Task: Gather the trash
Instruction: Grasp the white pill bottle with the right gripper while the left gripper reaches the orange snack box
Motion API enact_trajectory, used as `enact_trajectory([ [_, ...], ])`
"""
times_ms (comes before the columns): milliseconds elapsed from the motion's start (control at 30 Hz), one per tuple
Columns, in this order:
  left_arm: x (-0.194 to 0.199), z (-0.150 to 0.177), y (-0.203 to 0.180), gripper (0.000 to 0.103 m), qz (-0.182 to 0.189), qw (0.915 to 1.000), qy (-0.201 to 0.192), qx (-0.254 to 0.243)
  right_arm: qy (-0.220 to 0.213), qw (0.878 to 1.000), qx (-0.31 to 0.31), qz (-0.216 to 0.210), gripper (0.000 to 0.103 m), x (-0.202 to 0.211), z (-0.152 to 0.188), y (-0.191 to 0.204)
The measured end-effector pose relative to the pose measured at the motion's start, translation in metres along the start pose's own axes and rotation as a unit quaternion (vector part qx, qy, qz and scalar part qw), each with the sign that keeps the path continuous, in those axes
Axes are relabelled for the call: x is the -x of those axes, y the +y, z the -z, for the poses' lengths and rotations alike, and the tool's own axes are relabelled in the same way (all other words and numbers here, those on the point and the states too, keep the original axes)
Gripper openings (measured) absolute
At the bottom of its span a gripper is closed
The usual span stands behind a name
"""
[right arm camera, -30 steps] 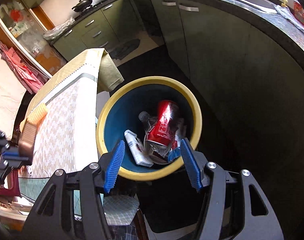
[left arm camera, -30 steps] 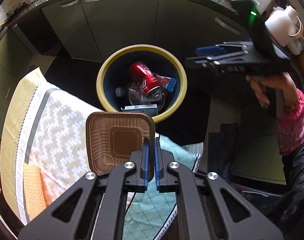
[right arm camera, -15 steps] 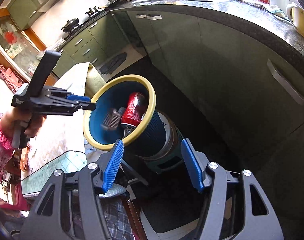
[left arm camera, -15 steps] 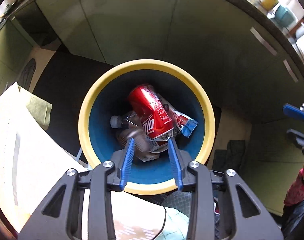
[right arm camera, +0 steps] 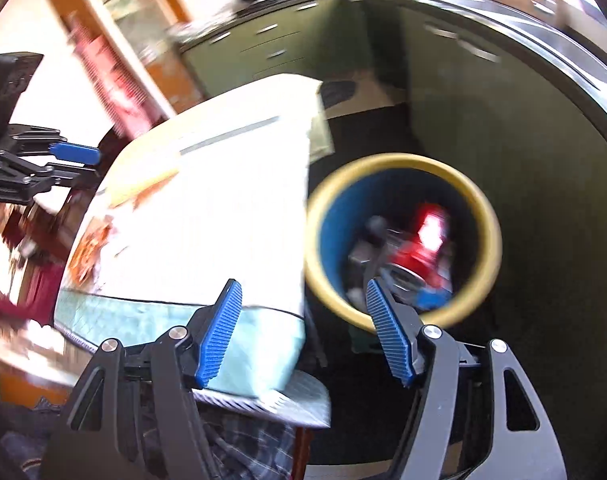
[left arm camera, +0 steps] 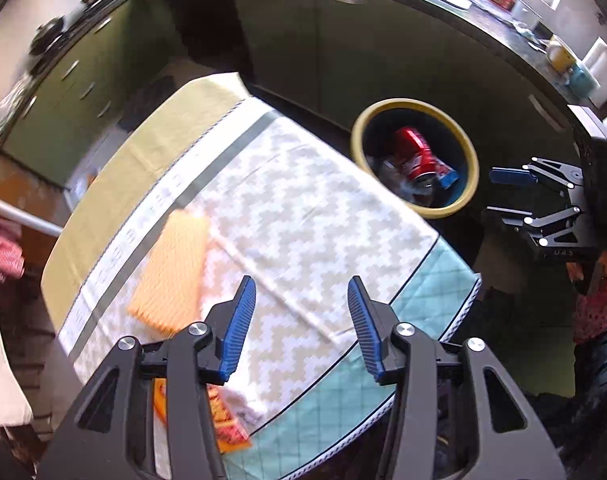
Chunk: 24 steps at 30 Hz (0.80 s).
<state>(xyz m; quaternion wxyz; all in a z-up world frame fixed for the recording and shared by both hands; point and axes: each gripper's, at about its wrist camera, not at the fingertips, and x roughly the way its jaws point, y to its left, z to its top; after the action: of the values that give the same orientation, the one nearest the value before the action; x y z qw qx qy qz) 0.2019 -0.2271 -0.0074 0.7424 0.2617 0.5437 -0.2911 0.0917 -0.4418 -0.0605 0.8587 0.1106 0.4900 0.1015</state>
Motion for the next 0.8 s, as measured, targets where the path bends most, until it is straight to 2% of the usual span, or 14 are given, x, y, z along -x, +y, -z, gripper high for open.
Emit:
enact_trajectory([
  [100, 0.009, 0.051, 0.044, 0.052, -0.015, 0.9984, 0.011, 0.053, 0.026, 0.998, 0.031, -0.055, 0.065, -0.037, -0.035, 0.057],
  [200, 0.005, 0.093, 0.077, 0.052, -0.017, 0.9952, 0.026, 0.093, 0.065, 0.991, 0.035, -0.110, 0.065, -0.077, -0.063, 0.108],
  [367, -0.012, 0.143, 0.117, 0.052, -0.014, 0.9895, 0.049, 0.136, 0.088, 0.985, 0.125, -0.080, 0.064, -0.128, -0.096, 0.201],
  [467, -0.022, 0.158, 0.133, 0.052, -0.011, 0.9867, 0.051, 0.154, 0.118, 0.979, 0.143, -0.082, 0.054, -0.152, -0.113, 0.243],
  [533, -0.022, 0.164, 0.142, 0.052, -0.013, 0.9857, 0.047, 0.161, 0.144, 0.975, 0.150, -0.074, 0.052, -0.168, -0.117, 0.268],
  [667, -0.020, 0.176, 0.153, 0.052, -0.005, 0.9850, 0.036, 0.169, 0.196, 0.969, 0.144, -0.047, 0.048, -0.204, -0.124, 0.295],
  [800, -0.024, 0.185, 0.156, 0.052, 0.003, 0.9856, 0.033, 0.166, 0.228, 0.965, 0.127, -0.011, 0.048, -0.227, -0.128, 0.297],
])
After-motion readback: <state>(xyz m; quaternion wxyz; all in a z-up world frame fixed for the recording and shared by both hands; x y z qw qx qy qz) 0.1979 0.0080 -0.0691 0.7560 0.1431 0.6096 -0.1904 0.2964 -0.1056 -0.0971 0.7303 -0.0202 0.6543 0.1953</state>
